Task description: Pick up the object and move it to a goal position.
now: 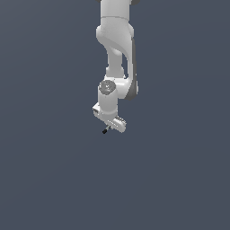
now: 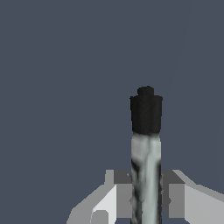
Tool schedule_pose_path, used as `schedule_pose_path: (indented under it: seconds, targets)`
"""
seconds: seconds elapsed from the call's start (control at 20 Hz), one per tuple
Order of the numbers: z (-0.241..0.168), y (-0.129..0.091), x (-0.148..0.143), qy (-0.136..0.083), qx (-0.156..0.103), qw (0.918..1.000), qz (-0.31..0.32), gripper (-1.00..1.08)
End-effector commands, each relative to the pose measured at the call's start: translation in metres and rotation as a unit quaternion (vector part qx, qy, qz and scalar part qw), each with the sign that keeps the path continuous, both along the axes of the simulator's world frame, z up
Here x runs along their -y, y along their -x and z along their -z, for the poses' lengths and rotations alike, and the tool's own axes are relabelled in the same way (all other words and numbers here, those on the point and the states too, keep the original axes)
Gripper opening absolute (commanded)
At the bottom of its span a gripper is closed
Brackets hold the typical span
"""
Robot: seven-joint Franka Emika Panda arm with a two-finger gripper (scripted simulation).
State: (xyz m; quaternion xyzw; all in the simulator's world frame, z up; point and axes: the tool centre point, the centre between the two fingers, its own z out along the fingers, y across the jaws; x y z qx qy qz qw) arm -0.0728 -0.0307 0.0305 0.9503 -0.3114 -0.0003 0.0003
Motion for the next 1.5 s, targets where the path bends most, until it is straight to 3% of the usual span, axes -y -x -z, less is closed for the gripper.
schedule_pose_path:
  seconds: [0.0, 0.8, 1.45]
  targets:
    - [-0.01, -0.013, -0.005, 0.0, 0.0, 1.0, 0.0, -1.0]
    - [-0.083, -0.114, -0.045, 0.001, 0.0, 1.0, 0.0, -1.0]
    - [-0.124, -0.176, -0.068, 0.0, 0.0, 1.0, 0.0, -1.0]
